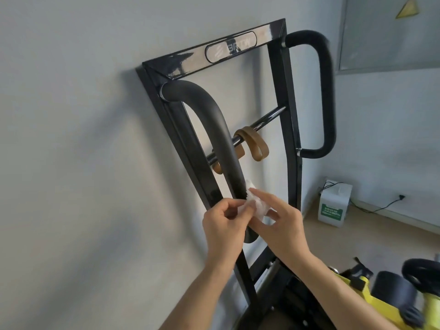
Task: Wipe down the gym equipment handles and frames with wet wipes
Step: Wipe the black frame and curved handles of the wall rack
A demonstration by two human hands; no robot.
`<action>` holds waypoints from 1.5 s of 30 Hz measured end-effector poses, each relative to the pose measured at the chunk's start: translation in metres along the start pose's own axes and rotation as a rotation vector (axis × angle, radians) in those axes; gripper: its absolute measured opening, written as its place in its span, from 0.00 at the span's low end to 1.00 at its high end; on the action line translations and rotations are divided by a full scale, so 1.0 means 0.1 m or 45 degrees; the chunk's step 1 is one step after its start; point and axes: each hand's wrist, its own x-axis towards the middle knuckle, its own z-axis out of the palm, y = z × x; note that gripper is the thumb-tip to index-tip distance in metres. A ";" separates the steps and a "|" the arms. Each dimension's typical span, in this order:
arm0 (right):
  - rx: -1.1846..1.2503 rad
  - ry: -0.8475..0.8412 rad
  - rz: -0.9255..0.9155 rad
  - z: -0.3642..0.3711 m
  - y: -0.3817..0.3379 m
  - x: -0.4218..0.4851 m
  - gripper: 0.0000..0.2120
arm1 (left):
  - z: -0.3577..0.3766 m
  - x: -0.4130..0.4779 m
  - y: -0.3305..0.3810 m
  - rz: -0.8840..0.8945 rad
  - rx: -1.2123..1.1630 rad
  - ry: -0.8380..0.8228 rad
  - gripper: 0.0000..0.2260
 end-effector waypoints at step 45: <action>-0.411 -0.147 -0.450 0.07 -1.38 1.70 0.12 | -0.86 1.34 0.93 1.050 0.246 0.052 0.17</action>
